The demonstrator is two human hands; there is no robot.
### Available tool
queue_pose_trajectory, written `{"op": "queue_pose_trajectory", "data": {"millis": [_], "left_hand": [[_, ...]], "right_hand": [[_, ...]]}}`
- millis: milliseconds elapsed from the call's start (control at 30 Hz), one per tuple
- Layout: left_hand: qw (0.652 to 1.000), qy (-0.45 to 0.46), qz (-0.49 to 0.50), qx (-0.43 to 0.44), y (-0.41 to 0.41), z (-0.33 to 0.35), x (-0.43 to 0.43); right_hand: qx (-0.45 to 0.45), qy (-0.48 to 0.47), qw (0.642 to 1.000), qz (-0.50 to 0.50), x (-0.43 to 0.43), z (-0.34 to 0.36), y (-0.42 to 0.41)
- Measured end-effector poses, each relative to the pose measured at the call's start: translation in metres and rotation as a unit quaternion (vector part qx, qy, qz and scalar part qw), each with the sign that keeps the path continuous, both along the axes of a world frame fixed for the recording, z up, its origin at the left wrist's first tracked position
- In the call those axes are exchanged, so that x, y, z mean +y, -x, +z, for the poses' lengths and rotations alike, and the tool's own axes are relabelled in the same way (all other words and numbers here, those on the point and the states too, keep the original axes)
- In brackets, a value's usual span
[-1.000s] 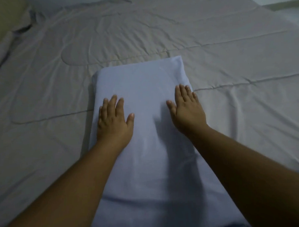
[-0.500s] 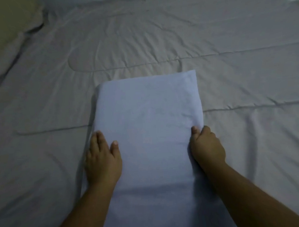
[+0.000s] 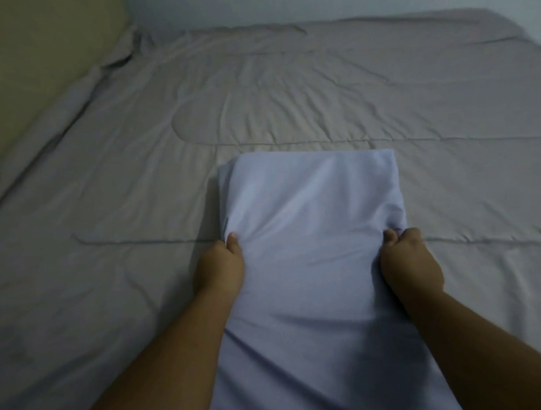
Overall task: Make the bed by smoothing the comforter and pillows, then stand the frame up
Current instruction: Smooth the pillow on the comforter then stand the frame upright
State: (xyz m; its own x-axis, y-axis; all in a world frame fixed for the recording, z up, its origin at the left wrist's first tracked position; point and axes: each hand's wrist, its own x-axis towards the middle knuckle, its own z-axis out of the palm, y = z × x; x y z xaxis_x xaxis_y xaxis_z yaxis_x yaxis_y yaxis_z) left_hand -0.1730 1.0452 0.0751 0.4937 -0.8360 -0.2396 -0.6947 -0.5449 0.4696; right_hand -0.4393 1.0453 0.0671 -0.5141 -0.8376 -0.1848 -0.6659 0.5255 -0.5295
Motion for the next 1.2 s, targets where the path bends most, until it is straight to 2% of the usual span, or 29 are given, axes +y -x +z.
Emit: {"op": "queue_pose_trajectory", "data": {"millis": [167,300,500,667,800,900,1100,1200], "left_hand": [[0.999,0.017,-0.006,0.029,-0.069,0.005,-0.020],[1.000,0.025,-0.002,0.015,-0.174,0.020,-0.033],[0.990,0.032,-0.001,-0.138,-0.377,0.084,-0.061],[0.966,0.062,-0.005,-0.252,-0.497,0.166,-0.090],[0.941,0.095,-0.015,-0.324,-0.546,0.213,-0.107],[0.927,0.107,-0.026,-0.359,-0.568,0.223,-0.120],[0.920,0.082,-0.075,-0.375,-0.591,0.158,-0.132],[0.919,0.094,-0.053,-0.378,-0.603,0.139,-0.139]], "right_hand": [[0.022,0.012,1.000,0.008,-0.019,0.016,-0.069],[-0.001,0.016,1.000,0.025,-0.041,0.011,-0.175],[-0.148,0.005,0.988,0.049,-0.078,0.001,-0.389],[-0.277,-0.001,0.958,0.076,-0.102,0.003,-0.549],[-0.324,-0.022,0.935,0.144,-0.118,0.007,-0.649],[-0.341,-0.027,0.922,0.181,-0.127,0.002,-0.697],[-0.369,-0.077,0.898,0.227,-0.133,-0.045,-0.732],[-0.361,-0.080,0.891,0.263,-0.127,-0.066,-0.731]]}}
